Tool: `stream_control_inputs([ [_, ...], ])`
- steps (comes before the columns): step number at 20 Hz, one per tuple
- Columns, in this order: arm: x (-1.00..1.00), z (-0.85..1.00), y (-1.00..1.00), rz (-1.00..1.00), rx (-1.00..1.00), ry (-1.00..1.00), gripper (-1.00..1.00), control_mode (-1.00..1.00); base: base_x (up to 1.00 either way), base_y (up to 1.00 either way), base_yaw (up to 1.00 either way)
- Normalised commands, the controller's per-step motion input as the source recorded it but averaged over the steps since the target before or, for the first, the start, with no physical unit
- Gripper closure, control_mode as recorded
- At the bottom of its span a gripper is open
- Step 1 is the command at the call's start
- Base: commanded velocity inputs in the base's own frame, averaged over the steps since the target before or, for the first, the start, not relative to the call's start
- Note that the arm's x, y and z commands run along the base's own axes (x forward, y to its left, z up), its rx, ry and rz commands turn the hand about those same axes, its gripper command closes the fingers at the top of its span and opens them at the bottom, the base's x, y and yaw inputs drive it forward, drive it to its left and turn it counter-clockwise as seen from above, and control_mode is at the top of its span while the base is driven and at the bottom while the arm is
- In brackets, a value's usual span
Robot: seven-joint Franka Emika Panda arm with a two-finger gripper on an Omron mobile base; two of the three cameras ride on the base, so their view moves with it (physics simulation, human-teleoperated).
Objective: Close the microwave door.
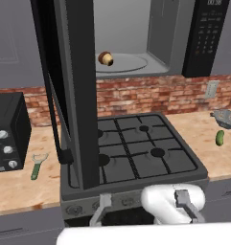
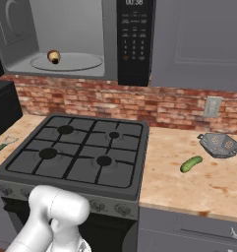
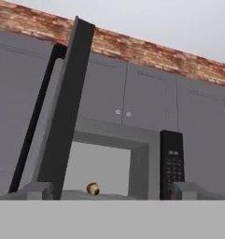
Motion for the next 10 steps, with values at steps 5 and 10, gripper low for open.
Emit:
stream_control_inputs([
  [5, 0.72, -0.04, 0.53, -0.1, -0.11, 0.0, -1.0, -1.0, 0.0, 0.0, 0.0],
  [10, 0.86, -0.1, 0.65, -0.2, -0.09, 0.02, -1.0, -1.0, 0.0, 0.0, 0.0],
])
